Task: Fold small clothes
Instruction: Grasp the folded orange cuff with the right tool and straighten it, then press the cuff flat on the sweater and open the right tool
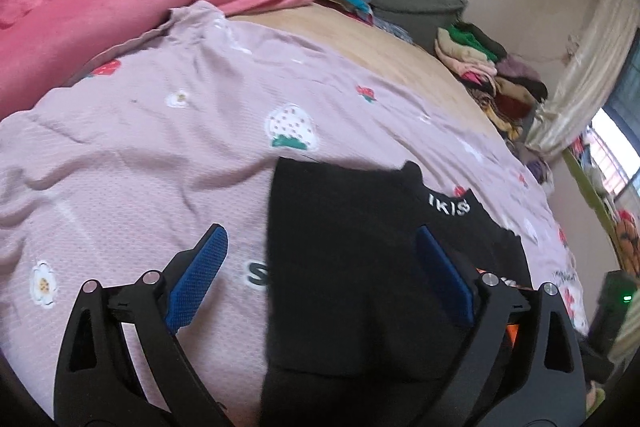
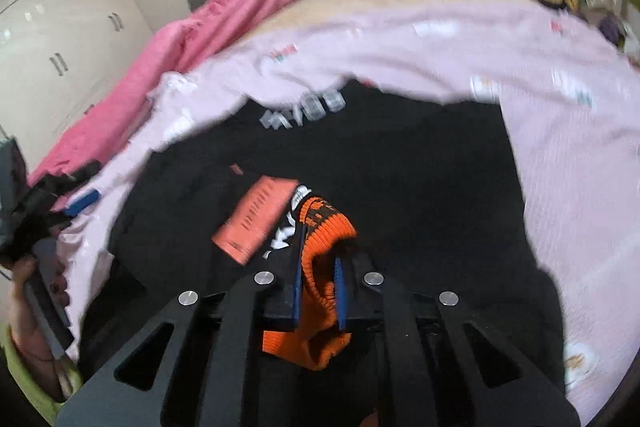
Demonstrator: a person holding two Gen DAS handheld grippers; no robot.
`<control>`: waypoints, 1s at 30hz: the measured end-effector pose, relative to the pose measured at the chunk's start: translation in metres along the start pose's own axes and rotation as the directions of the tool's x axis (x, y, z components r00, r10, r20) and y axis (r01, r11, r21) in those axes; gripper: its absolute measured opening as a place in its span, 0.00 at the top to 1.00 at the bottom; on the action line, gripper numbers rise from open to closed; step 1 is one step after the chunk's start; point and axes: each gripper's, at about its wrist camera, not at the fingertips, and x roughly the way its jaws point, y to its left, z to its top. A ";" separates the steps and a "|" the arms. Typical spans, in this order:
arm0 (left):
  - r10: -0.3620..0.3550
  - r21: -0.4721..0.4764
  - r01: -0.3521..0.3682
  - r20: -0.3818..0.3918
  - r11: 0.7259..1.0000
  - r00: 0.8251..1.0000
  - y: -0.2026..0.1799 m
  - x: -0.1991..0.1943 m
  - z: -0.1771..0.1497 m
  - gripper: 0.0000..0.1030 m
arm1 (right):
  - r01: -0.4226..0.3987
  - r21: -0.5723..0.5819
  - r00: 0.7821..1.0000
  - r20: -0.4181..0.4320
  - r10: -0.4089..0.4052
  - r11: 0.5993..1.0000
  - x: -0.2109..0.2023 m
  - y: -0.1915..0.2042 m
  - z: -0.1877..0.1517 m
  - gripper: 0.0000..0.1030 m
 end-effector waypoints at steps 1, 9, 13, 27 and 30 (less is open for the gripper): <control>-0.002 -0.007 0.002 0.005 1.000 1.000 0.002 -0.002 0.001 0.15 | -0.009 -0.018 1.000 0.021 0.010 1.000 -0.006 0.004 0.006 0.89; -0.007 0.052 0.006 0.019 0.999 1.000 -0.014 -0.002 -0.003 0.15 | 0.065 -0.203 0.991 0.126 -0.040 0.977 -0.025 0.031 0.050 0.89; -0.010 0.135 0.011 -0.006 0.991 1.000 -0.038 0.008 -0.012 0.15 | 0.122 -0.235 0.989 0.110 -0.098 0.964 -0.012 0.026 0.043 0.89; 0.005 0.287 0.019 -0.083 0.958 0.997 -0.076 0.030 -0.038 0.15 | 0.215 -0.164 0.976 0.059 -0.208 0.963 0.014 -0.002 0.013 0.89; -0.007 0.294 0.039 -0.109 0.955 0.994 -0.080 0.034 -0.042 0.15 | 0.227 -0.153 0.974 0.058 -0.221 0.962 0.013 -0.005 0.013 0.89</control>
